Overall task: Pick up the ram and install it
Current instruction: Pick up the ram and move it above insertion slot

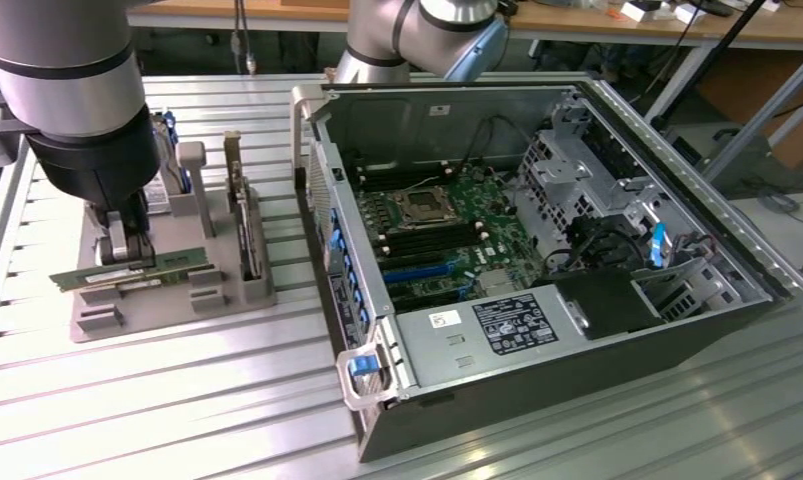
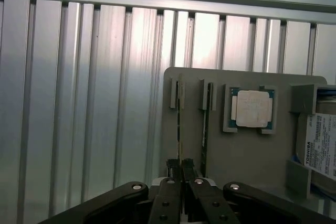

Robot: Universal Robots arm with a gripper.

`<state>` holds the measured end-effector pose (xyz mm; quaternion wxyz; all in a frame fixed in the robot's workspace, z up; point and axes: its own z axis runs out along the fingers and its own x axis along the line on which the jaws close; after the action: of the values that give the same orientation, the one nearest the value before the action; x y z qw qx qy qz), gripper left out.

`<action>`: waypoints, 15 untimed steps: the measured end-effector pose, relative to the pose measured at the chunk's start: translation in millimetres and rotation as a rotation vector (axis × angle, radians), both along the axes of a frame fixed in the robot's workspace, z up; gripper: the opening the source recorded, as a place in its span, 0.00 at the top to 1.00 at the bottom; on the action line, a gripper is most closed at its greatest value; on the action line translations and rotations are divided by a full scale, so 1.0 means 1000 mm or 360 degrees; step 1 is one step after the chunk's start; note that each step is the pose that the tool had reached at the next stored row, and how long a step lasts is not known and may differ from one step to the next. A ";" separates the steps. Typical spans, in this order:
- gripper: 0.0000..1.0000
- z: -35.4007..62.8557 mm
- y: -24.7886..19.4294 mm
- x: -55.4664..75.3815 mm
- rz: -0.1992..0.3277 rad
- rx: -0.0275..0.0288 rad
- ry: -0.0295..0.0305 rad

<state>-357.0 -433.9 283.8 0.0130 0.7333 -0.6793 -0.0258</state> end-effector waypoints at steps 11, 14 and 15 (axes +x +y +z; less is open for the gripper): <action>0.87 0.0047 0.0000 0.000 0.0000 -0.00001 0.00001; 0.87 0.0070 0.0000 0.000 0.0000 -0.00001 0.00001; 0.87 0.0074 0.0000 0.000 0.0000 -0.00001 0.00001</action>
<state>-357.0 -433.9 291.2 0.0130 0.7333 -0.6793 -0.0258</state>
